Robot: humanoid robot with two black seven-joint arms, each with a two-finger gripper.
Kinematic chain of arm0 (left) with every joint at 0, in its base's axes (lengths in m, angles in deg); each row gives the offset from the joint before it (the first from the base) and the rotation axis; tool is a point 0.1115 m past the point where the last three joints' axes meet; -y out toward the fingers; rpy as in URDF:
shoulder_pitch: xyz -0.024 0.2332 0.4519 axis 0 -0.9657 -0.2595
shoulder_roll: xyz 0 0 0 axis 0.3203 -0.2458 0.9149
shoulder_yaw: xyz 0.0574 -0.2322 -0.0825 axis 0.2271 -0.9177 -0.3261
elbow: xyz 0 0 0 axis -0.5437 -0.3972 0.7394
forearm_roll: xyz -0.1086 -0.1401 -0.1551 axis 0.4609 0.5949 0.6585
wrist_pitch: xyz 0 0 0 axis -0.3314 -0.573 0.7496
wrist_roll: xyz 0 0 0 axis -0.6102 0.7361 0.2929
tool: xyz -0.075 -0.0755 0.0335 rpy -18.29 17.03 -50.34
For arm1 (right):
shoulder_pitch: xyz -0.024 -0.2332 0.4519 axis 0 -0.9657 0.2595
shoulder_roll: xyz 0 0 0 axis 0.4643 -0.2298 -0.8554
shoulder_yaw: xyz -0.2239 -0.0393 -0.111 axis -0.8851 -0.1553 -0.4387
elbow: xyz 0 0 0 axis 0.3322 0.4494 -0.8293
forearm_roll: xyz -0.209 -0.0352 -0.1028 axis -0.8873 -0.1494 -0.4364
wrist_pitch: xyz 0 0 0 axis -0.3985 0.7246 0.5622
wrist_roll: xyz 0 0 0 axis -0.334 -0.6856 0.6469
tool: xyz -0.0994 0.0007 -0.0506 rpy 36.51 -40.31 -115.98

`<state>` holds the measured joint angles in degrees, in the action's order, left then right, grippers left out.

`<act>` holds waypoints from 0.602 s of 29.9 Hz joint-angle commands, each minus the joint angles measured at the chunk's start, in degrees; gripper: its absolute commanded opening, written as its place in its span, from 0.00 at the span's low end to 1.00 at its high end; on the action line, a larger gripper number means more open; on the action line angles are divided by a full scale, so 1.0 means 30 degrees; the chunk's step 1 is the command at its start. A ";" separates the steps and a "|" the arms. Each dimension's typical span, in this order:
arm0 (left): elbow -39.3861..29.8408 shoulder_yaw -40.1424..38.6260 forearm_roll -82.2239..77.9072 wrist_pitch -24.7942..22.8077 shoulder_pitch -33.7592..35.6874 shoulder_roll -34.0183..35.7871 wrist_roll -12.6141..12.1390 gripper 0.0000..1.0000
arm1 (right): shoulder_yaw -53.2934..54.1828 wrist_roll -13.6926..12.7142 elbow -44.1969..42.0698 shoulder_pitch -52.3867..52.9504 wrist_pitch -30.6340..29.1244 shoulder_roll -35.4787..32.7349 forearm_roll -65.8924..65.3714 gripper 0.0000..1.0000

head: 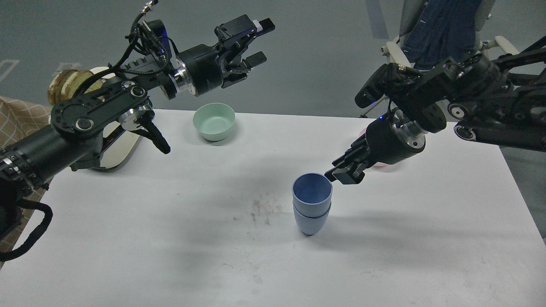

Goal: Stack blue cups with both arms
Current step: 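Open the right gripper and withdraw it upward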

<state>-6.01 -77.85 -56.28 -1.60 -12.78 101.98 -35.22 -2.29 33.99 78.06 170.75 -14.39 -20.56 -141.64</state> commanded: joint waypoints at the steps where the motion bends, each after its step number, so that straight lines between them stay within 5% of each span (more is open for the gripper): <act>1: 0.0000 0.0005 -0.0001 -0.0001 0.0000 -0.0001 0.0000 0.96 | 0.0146 0.0000 -0.0133 0.0307 0.0025 -0.0307 0.1163 0.49; 9: 0.0000 -0.0024 0.0028 -0.0031 0.0000 0.0292 0.0000 0.96 | 0.1844 0.0000 -0.3265 0.0134 0.0025 -0.3234 0.7926 0.71; 13: 0.0029 -0.0053 0.0116 -0.0001 -0.0029 0.0292 0.0029 0.96 | 0.4388 0.0000 -0.4935 -0.2645 0.0025 -0.5169 1.2556 0.81; 18: 0.0819 -0.1632 0.0728 -0.0001 -0.0847 -0.0089 0.0029 0.96 | 1.1679 0.0000 -0.8361 -0.8620 0.0054 -0.5407 1.5695 0.87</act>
<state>-5.00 -80.01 -55.60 -1.57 -13.57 102.27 -35.03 20.60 33.98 58.47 154.25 -14.33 -36.81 -98.91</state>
